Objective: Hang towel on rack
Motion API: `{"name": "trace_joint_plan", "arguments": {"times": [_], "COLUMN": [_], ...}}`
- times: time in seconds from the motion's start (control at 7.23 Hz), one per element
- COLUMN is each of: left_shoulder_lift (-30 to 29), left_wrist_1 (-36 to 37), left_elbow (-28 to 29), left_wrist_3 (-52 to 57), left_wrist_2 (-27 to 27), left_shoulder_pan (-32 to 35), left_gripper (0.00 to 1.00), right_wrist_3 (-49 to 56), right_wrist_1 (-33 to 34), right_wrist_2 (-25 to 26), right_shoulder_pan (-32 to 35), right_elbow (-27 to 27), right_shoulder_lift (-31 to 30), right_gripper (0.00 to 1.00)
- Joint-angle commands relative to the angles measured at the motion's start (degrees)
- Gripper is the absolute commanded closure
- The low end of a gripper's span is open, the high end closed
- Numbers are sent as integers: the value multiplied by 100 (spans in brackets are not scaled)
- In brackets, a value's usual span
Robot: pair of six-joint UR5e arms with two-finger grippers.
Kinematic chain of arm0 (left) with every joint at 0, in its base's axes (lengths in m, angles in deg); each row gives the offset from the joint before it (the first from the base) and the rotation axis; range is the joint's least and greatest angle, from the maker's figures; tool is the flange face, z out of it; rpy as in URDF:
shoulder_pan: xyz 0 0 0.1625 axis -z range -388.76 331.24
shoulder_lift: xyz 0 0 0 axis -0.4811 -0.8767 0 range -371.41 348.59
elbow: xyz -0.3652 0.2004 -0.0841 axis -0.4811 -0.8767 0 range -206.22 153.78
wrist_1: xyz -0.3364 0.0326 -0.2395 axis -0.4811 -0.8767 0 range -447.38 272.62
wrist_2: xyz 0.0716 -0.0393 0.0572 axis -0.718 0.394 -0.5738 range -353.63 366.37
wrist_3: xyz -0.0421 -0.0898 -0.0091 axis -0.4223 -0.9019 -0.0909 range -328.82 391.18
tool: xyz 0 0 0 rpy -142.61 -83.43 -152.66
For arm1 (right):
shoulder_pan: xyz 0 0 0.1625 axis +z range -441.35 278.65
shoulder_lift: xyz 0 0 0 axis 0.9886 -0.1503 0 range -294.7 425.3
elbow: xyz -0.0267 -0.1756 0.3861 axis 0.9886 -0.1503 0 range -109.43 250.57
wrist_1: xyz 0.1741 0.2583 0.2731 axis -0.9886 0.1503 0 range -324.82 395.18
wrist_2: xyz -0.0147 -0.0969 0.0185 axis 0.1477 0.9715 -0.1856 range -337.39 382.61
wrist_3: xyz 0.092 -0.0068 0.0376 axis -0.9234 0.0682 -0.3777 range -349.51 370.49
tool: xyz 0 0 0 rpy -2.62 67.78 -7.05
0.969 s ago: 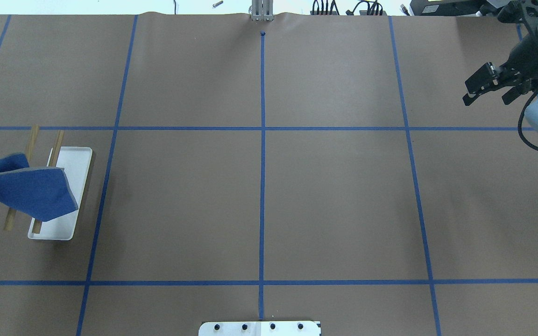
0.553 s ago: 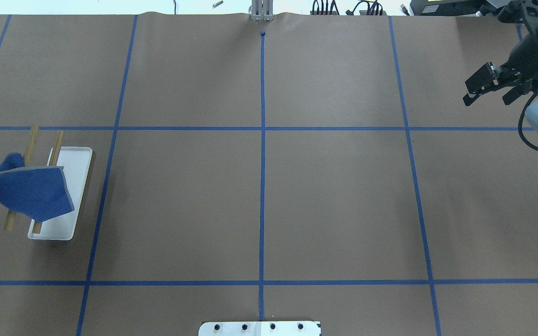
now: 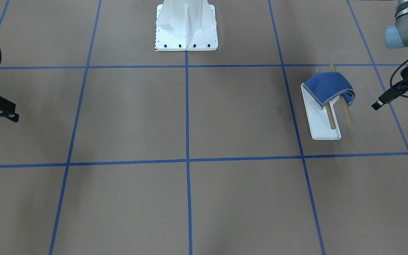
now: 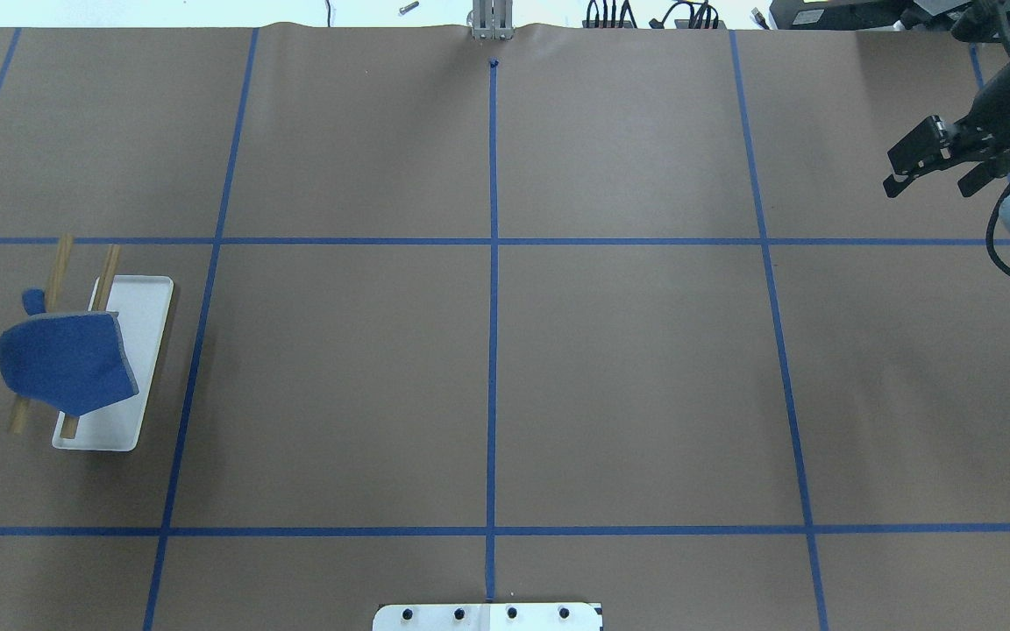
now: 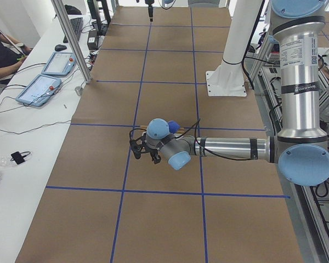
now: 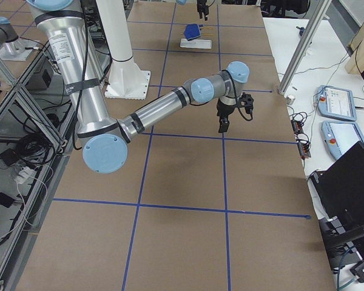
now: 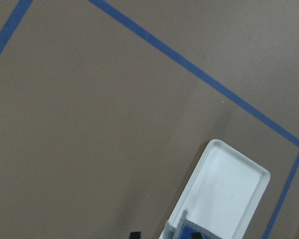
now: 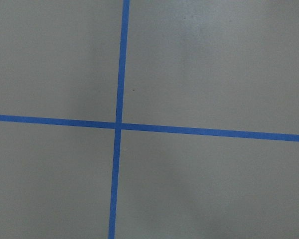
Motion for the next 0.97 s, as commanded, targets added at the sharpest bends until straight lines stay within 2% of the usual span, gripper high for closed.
{"name": "trace_joint_plan", "arguments": {"times": [0.0,0.14,0.28,0.42,0.55,0.83], "left_shoulder_lift": [-22,-83,-353,-434,-435,-453], "left_wrist_1": [266,807,1709,2118,2253,2245], "left_elbow": [489,623,615,641,659,886], "left_wrist_3": [2133,3407,4481,5640,6322,6321], "left_wrist_2": [-24,-15,-15,-24,-24,-24], "left_shoulder_pan": [711,1062,1388,1626,1733,1734], "left_gripper": [2,2,2,2,2,2], "right_wrist_3": [23,41,137,982,1791,2647], "right_wrist_1": [-38,-47,-108,-100,-56,-108], "right_wrist_2": [253,341,499,431,421,37], "right_shoulder_pan": [9,18,340,943,1315,1922], "right_elbow": [-41,-181,-287,-558,-648,-893], "right_shoulder_lift": [-72,-290,-527,-590,-878,-1415], "right_gripper": [0,0,0,0,0,0]}}
